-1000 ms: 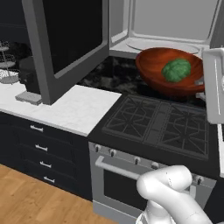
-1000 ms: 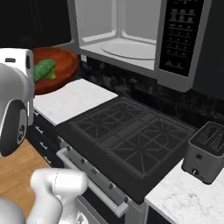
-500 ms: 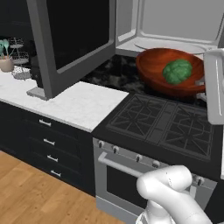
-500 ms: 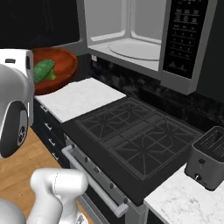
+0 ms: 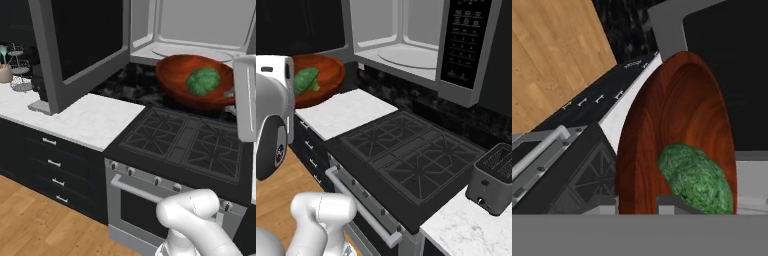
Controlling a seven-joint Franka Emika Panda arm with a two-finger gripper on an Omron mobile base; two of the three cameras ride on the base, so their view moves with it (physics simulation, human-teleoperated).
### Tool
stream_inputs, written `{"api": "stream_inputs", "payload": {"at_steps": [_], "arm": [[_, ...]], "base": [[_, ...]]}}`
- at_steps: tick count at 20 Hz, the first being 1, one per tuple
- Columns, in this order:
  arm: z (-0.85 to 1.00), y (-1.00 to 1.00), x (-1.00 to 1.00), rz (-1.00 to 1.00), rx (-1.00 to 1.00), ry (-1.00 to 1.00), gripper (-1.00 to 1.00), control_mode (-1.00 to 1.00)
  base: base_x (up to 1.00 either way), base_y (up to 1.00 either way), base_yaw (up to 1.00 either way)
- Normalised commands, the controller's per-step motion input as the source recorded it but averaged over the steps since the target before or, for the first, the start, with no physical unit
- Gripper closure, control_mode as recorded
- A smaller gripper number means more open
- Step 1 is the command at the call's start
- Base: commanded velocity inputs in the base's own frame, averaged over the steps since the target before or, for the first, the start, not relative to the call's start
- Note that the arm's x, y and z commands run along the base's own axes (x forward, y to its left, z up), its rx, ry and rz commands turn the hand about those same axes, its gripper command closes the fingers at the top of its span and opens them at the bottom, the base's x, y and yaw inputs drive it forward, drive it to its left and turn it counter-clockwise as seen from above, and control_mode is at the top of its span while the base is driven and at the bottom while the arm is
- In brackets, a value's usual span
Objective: Pick the broccoli from the sink and place it in the bowl. Then pick the bowl and place it in the microwave. Then close the microwave door and press the start button.
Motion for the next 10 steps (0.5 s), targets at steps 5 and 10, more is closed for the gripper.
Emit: {"api": "stream_inputs", "payload": {"at_steps": [5,10], "arm": [[0.37,0.05,-0.08,-0.09,-0.03,-0.10,1.00,-1.00],[0.15,0.00,0.18,-0.24,-0.07,0.00,1.00,-1.00]], "base": [[0.00,0.00,0.00],[0.00,0.00,0.00]]}}
